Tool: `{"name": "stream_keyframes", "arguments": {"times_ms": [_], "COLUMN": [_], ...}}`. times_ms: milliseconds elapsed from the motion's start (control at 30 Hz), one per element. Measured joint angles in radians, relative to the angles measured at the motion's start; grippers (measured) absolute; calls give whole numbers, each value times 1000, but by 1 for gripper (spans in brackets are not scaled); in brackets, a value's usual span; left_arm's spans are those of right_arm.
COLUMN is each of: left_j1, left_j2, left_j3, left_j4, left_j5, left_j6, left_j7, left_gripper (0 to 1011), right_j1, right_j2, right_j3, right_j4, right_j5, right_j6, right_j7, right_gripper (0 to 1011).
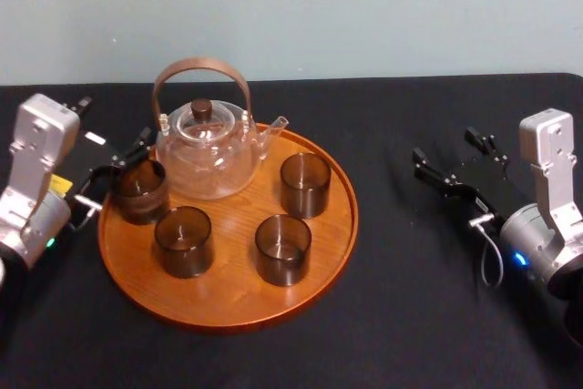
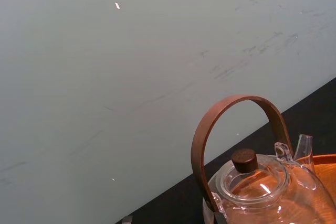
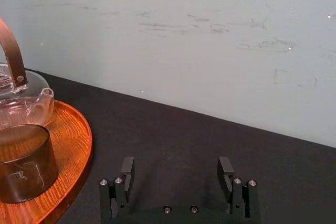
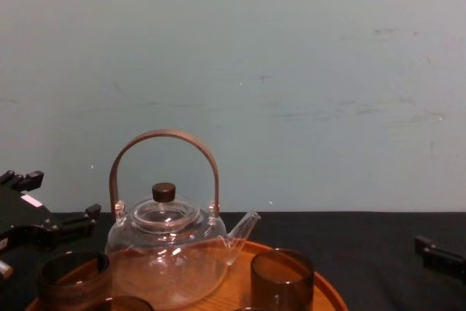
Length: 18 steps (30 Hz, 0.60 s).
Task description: Pick up the glass from the table and place it on the tray.
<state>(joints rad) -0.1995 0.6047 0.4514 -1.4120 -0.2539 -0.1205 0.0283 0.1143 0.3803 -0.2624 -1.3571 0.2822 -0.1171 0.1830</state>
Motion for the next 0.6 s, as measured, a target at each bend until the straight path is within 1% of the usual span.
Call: {"name": "stream_keyframes", "arguments": {"times_ms": [600], "left_j1": [0], "left_j2": [0], "left_j3": [0], "left_j4": [0], "left_j5": [0], "left_j6": [0], "left_j7": [0], "left_gripper": [1001], "right_j1": [0], "right_j2": [2], "right_j3": [-2], "right_j4": [-3], "right_j5": [1], "right_j6": [1], "right_j7": [-1], "right_gripper": [1002]}}
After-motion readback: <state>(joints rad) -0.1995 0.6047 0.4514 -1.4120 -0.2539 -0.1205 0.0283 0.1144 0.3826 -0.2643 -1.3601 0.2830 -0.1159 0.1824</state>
